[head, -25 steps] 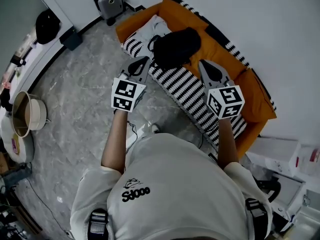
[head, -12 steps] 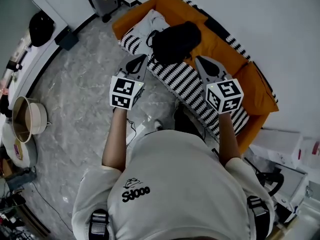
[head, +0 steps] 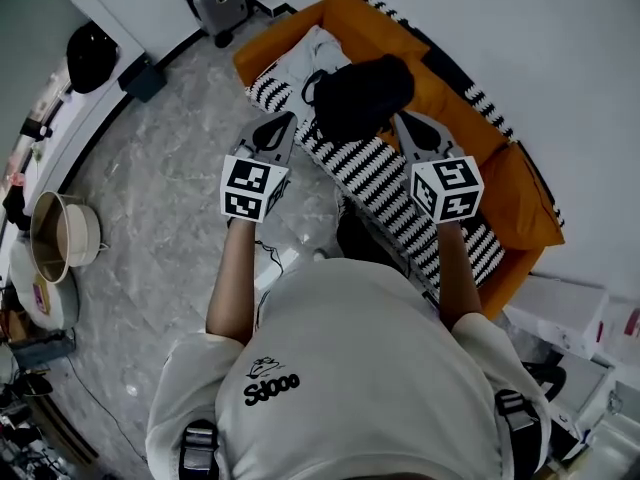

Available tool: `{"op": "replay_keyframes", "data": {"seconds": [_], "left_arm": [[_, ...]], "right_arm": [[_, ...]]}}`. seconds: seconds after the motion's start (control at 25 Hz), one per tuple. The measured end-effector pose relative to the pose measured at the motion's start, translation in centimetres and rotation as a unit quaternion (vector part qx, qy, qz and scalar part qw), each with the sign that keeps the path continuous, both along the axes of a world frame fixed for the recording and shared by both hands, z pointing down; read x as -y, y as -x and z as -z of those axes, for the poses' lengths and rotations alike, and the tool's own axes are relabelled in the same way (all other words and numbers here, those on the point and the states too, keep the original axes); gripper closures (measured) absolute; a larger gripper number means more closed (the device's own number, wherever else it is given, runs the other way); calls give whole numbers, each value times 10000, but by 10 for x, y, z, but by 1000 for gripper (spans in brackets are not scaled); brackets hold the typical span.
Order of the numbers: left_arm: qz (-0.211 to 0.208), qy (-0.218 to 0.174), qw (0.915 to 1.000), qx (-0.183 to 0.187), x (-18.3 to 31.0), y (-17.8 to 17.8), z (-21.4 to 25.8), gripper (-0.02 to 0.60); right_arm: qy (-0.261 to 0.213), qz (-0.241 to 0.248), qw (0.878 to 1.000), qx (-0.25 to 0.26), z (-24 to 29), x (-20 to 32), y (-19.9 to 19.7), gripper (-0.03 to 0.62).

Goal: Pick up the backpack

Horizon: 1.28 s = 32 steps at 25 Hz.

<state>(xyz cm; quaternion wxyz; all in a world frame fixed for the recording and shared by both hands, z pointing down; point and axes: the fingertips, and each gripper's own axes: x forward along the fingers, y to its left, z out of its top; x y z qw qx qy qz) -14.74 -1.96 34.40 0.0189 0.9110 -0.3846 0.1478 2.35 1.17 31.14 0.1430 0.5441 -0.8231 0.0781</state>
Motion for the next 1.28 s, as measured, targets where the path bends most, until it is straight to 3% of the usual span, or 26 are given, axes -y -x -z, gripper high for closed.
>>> {"op": "replay_keyframes", "data": {"seconds": [0.52,0.68,1.0,1.28], "left_arm": [[-9,333,9991,243,142,-58,-40,558],[0,503,9982,324,178,-70,-57,558],[-144,891,9949,450,222,-96,-98,558],[-248,1179,9914,503,250,-115,-128,558]], "right_arm": [[553,-264,9975,356,-68,152,-70,559],[899,-440,9948,208,-106,191,-91,559],[1303,-409,9904,207,-162,243,-108,560],[1546,-663,9851,366,-213,283,-132,558]]}}
